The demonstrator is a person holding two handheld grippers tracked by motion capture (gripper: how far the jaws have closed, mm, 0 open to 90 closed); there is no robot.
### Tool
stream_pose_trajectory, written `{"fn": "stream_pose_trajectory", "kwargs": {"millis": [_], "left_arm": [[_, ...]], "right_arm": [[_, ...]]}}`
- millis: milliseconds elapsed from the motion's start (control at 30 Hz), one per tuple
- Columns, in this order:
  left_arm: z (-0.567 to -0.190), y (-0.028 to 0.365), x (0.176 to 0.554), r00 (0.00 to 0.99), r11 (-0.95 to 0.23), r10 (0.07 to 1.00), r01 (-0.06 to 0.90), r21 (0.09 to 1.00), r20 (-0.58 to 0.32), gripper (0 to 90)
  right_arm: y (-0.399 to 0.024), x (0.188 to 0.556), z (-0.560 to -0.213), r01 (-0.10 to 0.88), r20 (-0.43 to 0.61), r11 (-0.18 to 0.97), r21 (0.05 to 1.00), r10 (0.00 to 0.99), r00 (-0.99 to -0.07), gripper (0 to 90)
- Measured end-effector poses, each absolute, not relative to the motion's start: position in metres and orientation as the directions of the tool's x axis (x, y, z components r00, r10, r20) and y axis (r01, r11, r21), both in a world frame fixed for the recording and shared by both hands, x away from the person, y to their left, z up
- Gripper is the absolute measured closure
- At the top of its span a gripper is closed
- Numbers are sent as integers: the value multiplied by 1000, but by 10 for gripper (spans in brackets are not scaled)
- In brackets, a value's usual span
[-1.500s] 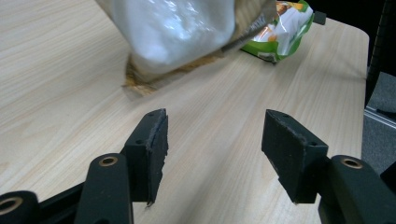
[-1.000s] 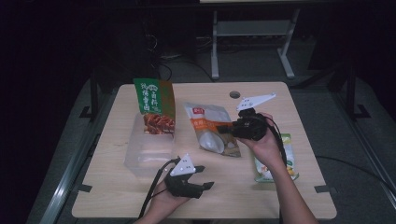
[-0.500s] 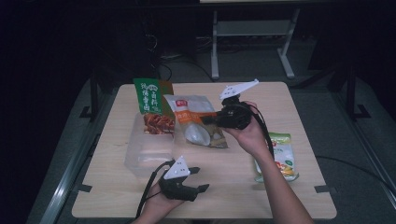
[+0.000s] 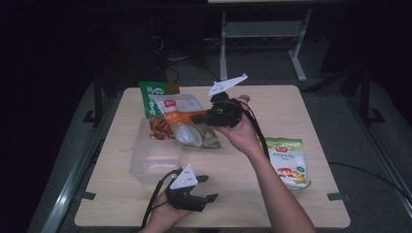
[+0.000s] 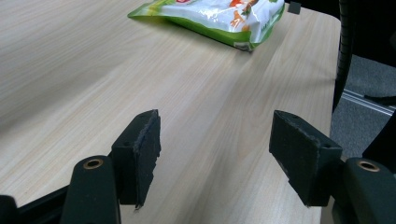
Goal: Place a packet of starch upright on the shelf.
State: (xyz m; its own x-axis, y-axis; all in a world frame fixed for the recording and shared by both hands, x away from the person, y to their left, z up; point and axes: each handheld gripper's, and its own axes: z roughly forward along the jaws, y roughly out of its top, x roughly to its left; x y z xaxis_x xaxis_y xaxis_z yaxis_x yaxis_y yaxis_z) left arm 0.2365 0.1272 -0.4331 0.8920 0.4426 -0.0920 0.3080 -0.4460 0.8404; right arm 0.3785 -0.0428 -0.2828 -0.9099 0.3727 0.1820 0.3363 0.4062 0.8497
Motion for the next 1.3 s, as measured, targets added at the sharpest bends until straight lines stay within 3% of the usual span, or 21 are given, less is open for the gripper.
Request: {"fn": "stream_pose_trajectory", "kwargs": {"millis": [500, 1300], "left_arm": [[-435, 134, 236, 896, -461, 439, 290, 839, -68, 333], [-435, 137, 237, 894, -460, 442, 293, 838, -70, 330]], "right_arm": [[27, 395, -301, 327, 218, 414, 849, 289, -932, 898], [79, 420, -363, 393, 304, 387, 834, 272, -913, 897]]}}
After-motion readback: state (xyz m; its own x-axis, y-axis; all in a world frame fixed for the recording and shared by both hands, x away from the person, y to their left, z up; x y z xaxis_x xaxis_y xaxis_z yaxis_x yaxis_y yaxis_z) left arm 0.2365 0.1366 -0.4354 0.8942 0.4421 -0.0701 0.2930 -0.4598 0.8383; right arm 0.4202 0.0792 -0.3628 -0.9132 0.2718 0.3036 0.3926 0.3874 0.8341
